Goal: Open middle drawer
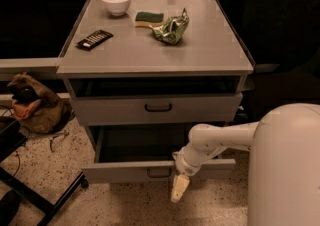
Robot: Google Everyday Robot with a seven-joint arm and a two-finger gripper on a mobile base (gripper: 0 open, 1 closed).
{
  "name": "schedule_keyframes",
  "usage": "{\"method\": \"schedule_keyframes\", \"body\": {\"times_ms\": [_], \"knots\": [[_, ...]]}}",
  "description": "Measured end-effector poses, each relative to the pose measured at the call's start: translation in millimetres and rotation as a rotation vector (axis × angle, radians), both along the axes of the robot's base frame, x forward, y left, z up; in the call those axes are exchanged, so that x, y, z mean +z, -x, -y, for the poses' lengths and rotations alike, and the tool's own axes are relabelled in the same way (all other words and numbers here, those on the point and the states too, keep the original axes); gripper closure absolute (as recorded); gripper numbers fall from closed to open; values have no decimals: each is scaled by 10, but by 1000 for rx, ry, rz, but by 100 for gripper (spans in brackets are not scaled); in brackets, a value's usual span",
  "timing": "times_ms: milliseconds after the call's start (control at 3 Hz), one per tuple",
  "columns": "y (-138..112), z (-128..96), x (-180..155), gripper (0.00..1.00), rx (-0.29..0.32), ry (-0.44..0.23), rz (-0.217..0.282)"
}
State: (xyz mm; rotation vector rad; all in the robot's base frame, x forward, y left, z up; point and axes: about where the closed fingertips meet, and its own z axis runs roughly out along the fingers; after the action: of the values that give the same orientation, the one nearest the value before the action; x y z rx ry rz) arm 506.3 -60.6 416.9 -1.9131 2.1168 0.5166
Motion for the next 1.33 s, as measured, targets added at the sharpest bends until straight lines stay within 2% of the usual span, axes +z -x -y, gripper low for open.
{"method": "schedule_keyframes", "body": {"times_ms": [333, 1000, 1333], "knots": [[1, 0, 0, 0, 0, 0, 0], [236, -37, -40, 0, 27, -12, -56], [236, -37, -17, 0, 27, -11, -56]]}}
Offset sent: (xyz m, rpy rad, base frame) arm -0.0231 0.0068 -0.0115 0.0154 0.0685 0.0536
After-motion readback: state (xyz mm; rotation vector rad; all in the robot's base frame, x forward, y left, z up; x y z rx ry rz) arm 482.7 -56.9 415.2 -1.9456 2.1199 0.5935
